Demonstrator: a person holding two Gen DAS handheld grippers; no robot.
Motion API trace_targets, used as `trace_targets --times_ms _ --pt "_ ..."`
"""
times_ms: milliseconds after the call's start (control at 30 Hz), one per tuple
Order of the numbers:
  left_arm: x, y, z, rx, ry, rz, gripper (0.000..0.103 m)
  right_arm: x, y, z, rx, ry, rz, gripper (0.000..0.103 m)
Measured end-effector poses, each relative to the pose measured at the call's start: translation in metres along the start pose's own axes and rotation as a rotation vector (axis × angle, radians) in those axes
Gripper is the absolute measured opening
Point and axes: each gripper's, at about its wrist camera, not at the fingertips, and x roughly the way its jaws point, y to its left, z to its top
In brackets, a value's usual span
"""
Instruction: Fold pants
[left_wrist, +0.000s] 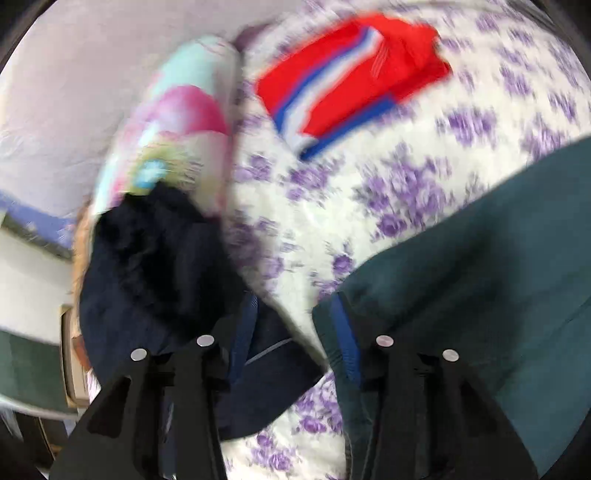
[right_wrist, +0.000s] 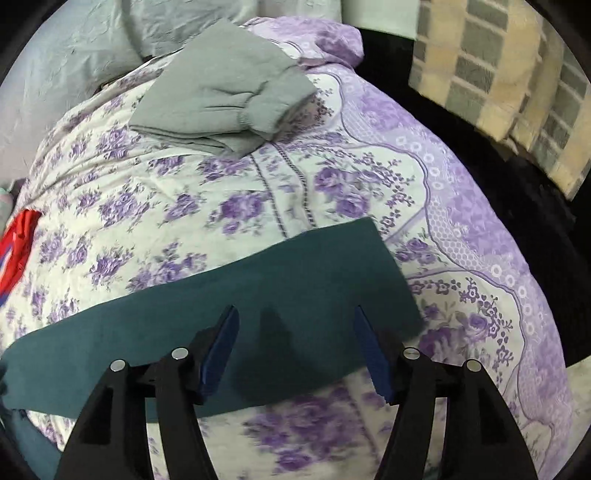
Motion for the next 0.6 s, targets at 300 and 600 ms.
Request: trace_targets --times_ms 300,600 --pt "0.026 -0.027 0.003 0.214 -0.012 -0.236 0.034 -0.007 0.067 0.001 -0.148 0.060 0.294 0.081" --pt "0.021 -0.005 0.013 0.127 -0.026 -0.330 0.003 0.007 0.211 -0.014 -0.710 0.076 0.365 0.070"
